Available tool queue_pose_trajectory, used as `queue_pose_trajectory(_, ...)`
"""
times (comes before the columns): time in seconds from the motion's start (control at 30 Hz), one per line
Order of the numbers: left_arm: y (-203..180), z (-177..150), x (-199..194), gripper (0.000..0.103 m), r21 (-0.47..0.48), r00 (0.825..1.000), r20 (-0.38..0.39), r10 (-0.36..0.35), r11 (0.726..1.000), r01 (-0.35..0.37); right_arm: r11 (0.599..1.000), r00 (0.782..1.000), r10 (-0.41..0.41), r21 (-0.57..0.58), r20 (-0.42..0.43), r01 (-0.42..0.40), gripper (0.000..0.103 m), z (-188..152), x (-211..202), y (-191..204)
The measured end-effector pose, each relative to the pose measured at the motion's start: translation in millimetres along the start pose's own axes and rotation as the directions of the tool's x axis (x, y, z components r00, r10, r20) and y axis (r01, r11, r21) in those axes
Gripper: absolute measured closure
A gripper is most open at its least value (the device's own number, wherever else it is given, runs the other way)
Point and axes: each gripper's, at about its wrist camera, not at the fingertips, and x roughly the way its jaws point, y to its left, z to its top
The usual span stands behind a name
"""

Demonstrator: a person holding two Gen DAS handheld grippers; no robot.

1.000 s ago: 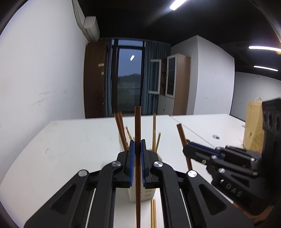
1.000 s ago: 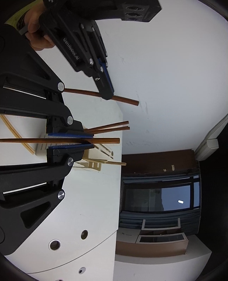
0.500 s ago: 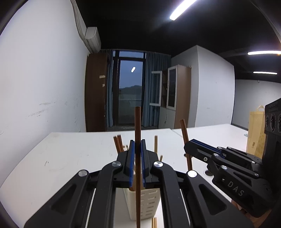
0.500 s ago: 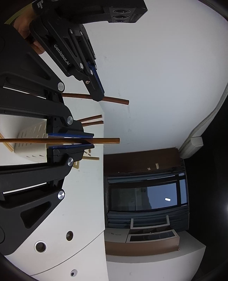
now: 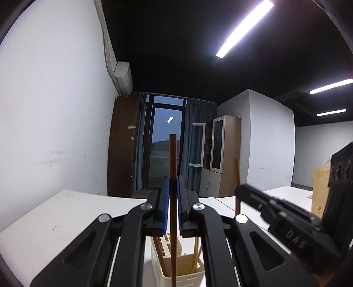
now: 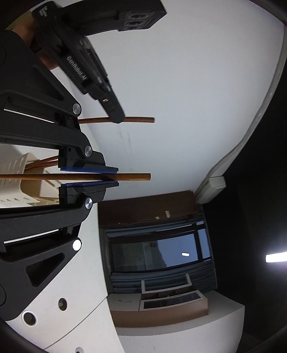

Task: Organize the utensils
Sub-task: 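Lower both held chopsticks into the holder openings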

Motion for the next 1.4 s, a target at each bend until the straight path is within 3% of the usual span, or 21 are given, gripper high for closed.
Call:
queue_pose_trajectory(0.27,-7,-1,-9,0.097,-0.003,0.993,0.113,0.024,1.0,-0.024,1.0,0.994,0.011,0.017,0.111,-0.013,0.097,1,3,-4)
queue_pose_trajectory(0.43,-6,1,-26,0.097,-0.043,0.964,0.261,0.04,0.999,-0.03,1.0,0.98,0.012,0.017,0.197,-0.016,0.097,-1,4,-4)
queue_pose_trajectory(0.57,-4,1,-27,0.097,-0.066,0.947,0.318,0.053,0.997,-0.034,0.999,0.966,0.015,0.027,0.26,-0.023,0.097,-1,6,-6)
queue_pose_trajectory(0.67,-4,-1,-22,0.097,-0.068,0.944,0.325,0.055,0.997,-0.034,1.0,0.956,0.008,0.024,0.292,-0.015,0.097,-3,11,-8)
queue_pose_trajectory(0.73,-6,-4,-18,0.097,-0.075,0.943,0.325,0.073,0.996,-0.051,1.0,0.955,0.006,0.02,0.295,-0.013,0.097,-6,18,-10)
queue_pose_trajectory(1.13,-2,-33,29,0.097,-0.087,0.987,0.15,0.052,0.995,-0.039,1.0,0.979,-0.011,0.022,0.202,0.007,0.097,-31,58,-18)
queue_pose_trajectory(1.4,-5,-50,36,0.097,-0.029,0.994,0.094,0.049,0.998,-0.047,1.0,0.989,-0.016,0.015,0.146,0.014,0.097,-40,56,-15)
